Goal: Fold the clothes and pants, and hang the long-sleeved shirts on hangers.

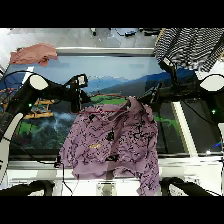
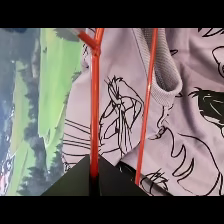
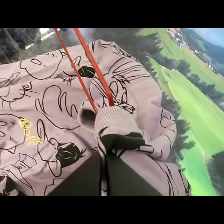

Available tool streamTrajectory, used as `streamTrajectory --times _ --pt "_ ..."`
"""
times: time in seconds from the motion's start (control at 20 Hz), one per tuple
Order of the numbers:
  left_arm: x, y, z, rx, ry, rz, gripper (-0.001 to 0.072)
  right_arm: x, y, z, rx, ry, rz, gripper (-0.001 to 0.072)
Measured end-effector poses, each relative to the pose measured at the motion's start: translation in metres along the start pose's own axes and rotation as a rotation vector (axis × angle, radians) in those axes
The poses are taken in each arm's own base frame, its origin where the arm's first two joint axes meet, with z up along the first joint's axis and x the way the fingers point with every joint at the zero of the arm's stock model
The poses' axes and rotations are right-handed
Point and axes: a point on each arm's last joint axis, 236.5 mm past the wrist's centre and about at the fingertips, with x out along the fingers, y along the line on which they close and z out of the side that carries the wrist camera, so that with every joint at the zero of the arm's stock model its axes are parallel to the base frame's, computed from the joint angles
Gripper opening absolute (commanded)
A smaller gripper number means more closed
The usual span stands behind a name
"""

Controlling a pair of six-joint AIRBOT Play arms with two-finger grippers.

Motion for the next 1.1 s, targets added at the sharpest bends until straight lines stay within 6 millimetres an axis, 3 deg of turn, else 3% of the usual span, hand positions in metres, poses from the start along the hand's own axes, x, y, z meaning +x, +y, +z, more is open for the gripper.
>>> streamTrajectory --times 0.25,0.7,1.1 --pt "-0.002 0.007 -0.009 -0.005 0.032 0.029 0.0027 -0.006 0.006 0.012 -0.022 -0.020 0.016 0.0027" --pt "-0.013 0.027 -0.003 0.008 0.033 0.124 0.0027 -0.009 0.009 0.002 -0.036 0.037 0.026 0.0030" --pt "0.002 0.006 0.017 0.052 0.016 0.066 0.0027 0.005 0.002 0.025 -0.088 -0.010 -0.044 0.0028"
